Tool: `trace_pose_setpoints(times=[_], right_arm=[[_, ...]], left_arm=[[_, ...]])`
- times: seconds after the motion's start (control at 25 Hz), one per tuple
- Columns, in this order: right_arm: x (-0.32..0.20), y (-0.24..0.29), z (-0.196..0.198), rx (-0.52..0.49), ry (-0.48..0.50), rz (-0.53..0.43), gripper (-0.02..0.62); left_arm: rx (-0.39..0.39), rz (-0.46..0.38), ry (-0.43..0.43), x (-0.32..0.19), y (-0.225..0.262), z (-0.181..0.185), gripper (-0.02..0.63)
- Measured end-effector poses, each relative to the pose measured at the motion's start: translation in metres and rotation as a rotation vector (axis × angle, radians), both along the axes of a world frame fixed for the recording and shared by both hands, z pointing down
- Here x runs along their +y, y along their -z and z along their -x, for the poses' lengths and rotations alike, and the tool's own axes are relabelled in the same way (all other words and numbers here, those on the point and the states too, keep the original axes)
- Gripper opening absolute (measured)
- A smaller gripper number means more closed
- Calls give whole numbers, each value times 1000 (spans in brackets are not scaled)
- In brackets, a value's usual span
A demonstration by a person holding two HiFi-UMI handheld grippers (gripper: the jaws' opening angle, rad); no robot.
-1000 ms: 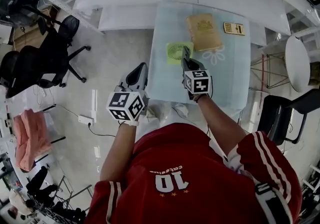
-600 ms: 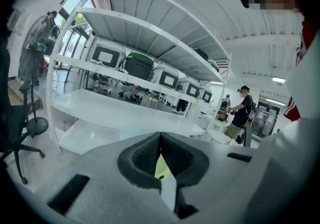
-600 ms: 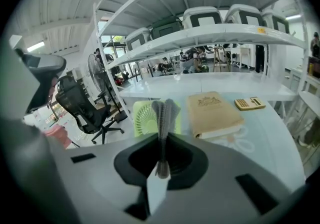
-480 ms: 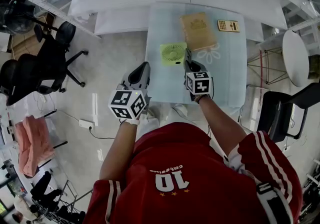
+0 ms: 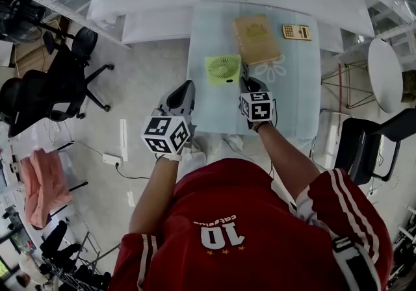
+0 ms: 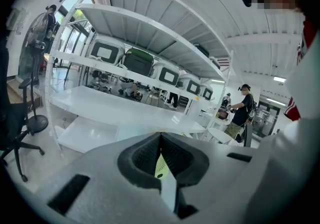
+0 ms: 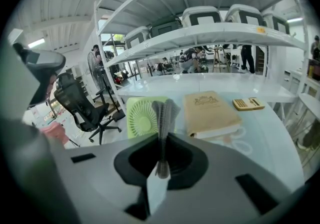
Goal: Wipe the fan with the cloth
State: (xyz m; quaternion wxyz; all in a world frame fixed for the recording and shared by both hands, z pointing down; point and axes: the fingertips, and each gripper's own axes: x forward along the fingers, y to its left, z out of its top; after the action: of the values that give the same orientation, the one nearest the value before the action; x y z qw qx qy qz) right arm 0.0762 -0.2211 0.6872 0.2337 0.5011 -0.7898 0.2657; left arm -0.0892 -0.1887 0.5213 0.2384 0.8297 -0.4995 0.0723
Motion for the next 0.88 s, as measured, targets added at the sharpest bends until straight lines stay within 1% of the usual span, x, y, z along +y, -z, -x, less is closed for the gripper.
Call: trace_pose_setpoints(times=[0.28, 0.88], right_arm=[[-3, -6, 1, 0, 1, -6, 21], [-10, -13, 11, -1, 35, -7, 21]], left_arm=[[-1, 20, 20, 1, -8, 4, 3], [-10, 42, 68, 8, -16, 20, 3]])
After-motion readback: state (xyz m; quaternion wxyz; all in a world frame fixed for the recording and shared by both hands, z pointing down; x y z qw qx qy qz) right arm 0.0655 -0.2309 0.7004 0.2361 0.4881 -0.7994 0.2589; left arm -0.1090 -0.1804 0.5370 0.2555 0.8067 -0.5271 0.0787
